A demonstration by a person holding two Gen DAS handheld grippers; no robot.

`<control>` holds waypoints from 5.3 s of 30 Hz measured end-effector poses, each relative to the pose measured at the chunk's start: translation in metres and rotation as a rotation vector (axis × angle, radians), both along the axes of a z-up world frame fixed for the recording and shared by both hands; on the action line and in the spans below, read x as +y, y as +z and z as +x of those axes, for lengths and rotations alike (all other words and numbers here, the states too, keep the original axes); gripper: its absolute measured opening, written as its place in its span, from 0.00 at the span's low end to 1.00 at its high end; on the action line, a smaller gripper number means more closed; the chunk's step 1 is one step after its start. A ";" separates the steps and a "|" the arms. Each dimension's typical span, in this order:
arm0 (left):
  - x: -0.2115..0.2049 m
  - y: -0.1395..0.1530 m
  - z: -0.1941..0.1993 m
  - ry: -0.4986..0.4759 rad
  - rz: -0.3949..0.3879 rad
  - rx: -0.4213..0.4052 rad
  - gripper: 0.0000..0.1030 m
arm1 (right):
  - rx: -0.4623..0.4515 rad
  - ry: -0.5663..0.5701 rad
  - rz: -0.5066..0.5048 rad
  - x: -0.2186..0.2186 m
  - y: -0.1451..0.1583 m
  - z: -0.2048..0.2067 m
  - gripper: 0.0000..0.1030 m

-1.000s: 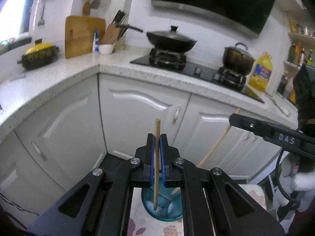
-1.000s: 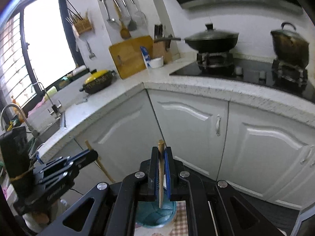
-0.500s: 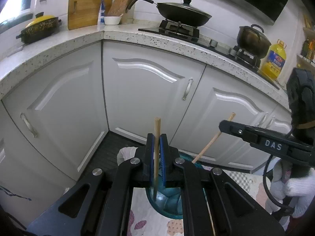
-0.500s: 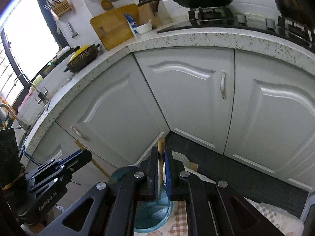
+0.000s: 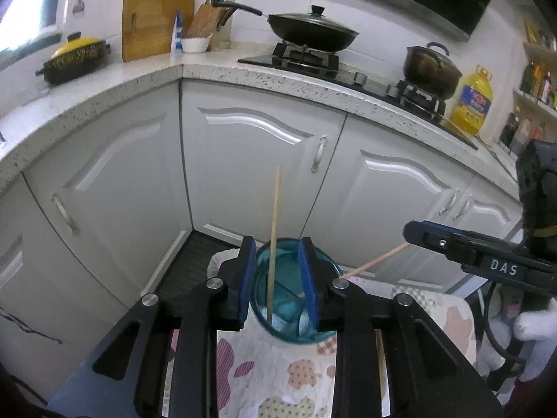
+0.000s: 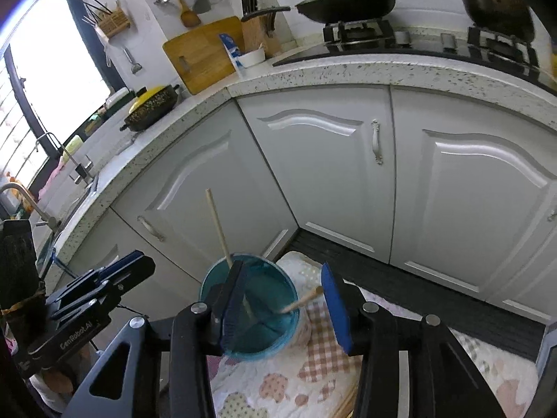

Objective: Organize utensils
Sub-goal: 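Open both tools to drop the chopsticks into the teal cup, then move both open tools back over the remaining utensils, then grasp a wooden chopstick with the left tool while the right tool grasps the wooden-handled fork, then carry the chopstick in the left tool over the cup while the right tool carries the fork there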

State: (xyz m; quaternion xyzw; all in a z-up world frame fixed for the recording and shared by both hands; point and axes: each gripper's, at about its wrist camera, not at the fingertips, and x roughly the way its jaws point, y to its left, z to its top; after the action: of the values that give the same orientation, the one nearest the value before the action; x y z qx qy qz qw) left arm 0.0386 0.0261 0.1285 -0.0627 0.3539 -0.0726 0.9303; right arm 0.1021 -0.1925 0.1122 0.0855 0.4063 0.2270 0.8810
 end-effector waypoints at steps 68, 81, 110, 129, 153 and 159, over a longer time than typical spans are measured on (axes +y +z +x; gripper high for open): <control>-0.154 -0.201 -0.004 -0.367 0.081 0.482 0.15 | 0.290 -0.262 -0.074 -0.130 -0.143 -0.121 0.48; -0.146 -0.200 -0.008 -0.364 0.100 0.492 0.04 | 0.380 -0.222 -0.154 -0.124 -0.177 -0.078 0.35; -0.148 -0.198 0.017 -0.333 0.159 0.457 0.04 | 0.423 -0.095 -0.180 -0.080 -0.193 -0.067 0.10; -0.069 -0.055 -0.072 -0.397 -0.035 0.193 0.04 | 0.117 -0.054 -0.057 -0.093 -0.041 -0.177 0.09; 0.010 0.090 -0.044 -0.195 -0.070 -0.121 0.04 | -0.152 0.086 -0.055 -0.017 0.090 -0.129 0.09; 0.015 0.093 -0.009 -0.122 -0.043 -0.149 0.04 | -0.181 0.084 -0.059 0.003 0.106 -0.092 0.09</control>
State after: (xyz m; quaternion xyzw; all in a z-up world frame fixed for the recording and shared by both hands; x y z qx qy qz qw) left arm 0.0292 0.0408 0.2211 -0.0554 0.2854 -0.1412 0.9463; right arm 0.0102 -0.1897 0.2186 0.0214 0.3348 0.2585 0.9059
